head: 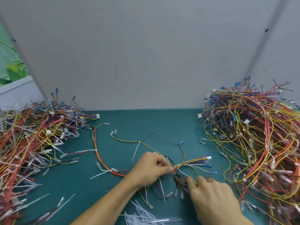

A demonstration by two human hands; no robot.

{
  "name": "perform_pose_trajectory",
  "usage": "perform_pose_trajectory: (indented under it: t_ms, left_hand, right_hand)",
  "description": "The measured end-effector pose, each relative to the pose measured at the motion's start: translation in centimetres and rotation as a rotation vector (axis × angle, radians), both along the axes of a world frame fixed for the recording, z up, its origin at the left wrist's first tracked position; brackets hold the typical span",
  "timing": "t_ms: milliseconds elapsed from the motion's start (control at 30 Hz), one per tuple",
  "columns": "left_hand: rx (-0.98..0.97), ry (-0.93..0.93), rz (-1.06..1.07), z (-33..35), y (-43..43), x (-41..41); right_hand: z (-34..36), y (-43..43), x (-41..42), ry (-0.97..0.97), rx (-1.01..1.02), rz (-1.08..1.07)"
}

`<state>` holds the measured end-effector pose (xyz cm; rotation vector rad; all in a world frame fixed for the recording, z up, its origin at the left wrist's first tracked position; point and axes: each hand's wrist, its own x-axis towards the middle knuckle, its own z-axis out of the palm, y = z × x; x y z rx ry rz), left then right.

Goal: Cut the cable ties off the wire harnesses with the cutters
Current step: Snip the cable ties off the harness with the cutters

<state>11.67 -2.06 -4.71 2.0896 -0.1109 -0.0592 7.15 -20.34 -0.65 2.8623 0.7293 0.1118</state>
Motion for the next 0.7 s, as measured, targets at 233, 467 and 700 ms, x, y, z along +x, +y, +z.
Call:
perform_pose_trajectory:
  t_ms: [233,467,700]
  left_hand:
    - [-0.048,0.014,-0.004,0.1,0.0,0.0]
    - [-0.058,0.034,-0.01,0.2,0.0,0.0]
    - [-0.101,0.052,0.01,0.1,0.1,0.1]
  right_hand:
    - [-1.5,0.0,-0.2,-0.185,0.107,-0.042]
    - [-2.4,0.0,0.1,-0.297,0.126,-0.013]
    - [-2.8,0.2,0.3,-0.345,0.131,-0.021]
